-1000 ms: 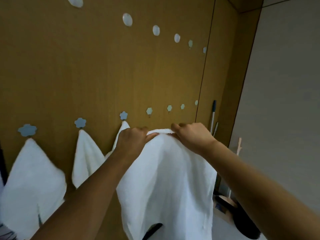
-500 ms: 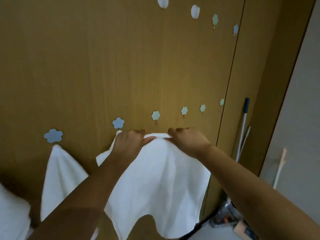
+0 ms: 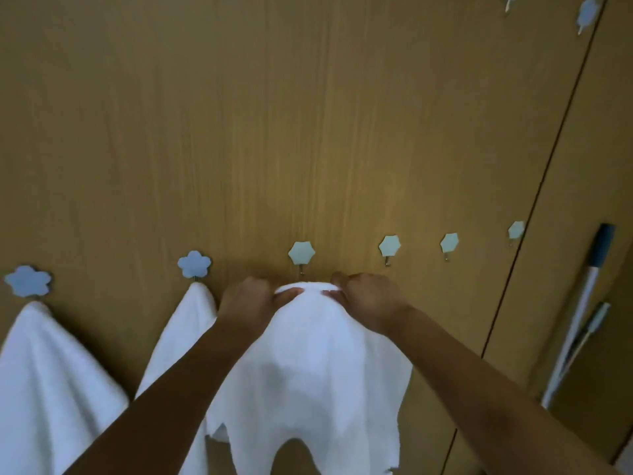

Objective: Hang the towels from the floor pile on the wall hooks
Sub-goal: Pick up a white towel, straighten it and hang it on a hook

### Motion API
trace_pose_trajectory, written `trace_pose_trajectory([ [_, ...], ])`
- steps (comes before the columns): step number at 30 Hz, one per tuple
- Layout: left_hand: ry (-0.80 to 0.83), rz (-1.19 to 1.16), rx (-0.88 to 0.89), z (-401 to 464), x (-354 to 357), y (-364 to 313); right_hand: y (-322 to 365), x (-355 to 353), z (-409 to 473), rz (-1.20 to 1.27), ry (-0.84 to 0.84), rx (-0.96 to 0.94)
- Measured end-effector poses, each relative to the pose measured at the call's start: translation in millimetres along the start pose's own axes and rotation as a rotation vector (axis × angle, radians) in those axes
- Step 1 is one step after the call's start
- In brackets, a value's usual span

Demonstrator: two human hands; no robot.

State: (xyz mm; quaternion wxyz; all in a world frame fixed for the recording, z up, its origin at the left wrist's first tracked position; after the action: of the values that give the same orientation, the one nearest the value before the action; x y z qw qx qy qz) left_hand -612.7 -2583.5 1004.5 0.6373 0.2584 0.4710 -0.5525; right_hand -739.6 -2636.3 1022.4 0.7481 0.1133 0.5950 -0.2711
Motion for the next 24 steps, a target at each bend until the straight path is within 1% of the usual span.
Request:
trace_pose_trajectory([
  [5,0.023,0.051,-0.067,22.3,8.3,12.0,-15.7,10.6,29.1,0.189,-0.054,-0.029],
  [7,-0.005,0.051,-0.070,28.1,4.7,12.4,-23.0,16.2,38.6,0.222,-0.059,-0.015],
  [11,-0.053,0.005,-0.132,39.4,2.5,22.0,-31.9,29.0,57.5,0.303,-0.078,0.010],
  [14,-0.041,-0.101,-0.177,50.1,10.3,29.9,-42.1,36.6,69.4,0.356,-0.100,0.043],
  [20,0.032,-0.181,-0.270,68.2,40.6,37.1,-63.3,54.5,92.5,0.292,-0.091,0.119],
  [22,0.027,-0.154,-0.277,71.1,43.8,34.6,-66.5,57.9,94.3,0.253,-0.097,0.130],
  [24,0.021,-0.127,-0.271,71.4,47.4,34.2,-68.4,61.0,93.7,0.270,-0.079,0.139],
])
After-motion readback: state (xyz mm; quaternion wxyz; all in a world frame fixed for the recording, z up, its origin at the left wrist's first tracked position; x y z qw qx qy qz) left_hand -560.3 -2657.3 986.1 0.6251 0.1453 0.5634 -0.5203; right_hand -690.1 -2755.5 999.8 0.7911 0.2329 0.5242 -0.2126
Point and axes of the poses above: each hand's wrist, its own z-axis towards the middle knuckle, its own x-axis out of the palm, y = z × x, the point moved 10 cm from there along z, towards the middle knuckle, and after that the axes turned 4 degrees about y, right-handed, at the moved point
